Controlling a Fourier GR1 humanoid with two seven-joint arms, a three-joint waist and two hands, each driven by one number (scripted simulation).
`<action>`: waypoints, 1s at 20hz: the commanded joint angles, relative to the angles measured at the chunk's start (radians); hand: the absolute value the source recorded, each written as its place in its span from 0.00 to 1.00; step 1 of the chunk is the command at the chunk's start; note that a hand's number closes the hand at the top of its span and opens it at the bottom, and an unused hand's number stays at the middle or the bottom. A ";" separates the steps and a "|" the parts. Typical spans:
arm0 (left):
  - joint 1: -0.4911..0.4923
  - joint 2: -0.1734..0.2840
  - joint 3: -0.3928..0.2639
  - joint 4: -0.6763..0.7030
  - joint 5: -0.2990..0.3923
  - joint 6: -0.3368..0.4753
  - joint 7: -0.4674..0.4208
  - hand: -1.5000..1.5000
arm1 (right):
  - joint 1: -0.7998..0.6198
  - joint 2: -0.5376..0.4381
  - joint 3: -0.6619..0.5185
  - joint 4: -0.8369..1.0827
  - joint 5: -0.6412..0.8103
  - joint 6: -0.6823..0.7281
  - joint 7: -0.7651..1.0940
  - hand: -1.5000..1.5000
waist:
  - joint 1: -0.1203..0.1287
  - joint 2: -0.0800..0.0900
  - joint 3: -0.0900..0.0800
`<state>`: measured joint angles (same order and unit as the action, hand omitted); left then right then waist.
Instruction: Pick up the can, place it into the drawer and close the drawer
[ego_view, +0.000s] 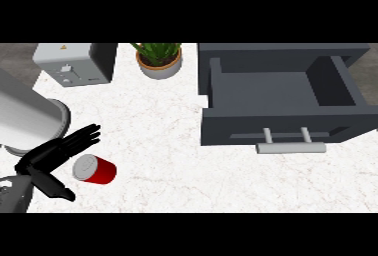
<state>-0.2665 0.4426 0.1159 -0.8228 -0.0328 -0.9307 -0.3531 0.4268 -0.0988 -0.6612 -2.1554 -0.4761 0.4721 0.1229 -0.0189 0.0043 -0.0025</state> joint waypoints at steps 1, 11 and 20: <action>-0.051 0.001 -0.031 0.137 -0.057 -0.079 -0.161 0.00 | 0.014 0.045 0.032 -0.033 0.004 0.015 0.010 0.00 | -0.006 0.001 0.000; -0.080 -0.005 -0.111 0.271 -0.096 -0.052 -0.276 0.00 | -0.008 0.020 0.002 -0.019 -0.020 0.016 0.032 0.00 | -0.009 0.003 -0.001; -0.100 -0.074 -0.125 0.327 -0.043 -0.035 -0.264 1.00 | 0.028 -0.019 -0.056 -0.039 -0.102 0.043 0.072 0.00 | -0.004 -0.001 0.000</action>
<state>-0.3654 0.3667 -0.0094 -0.5278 -0.0949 -0.8053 -0.5007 0.4334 -0.1090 -0.7006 -2.1935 -0.5489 0.4907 0.1853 -0.0248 0.0050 -0.0030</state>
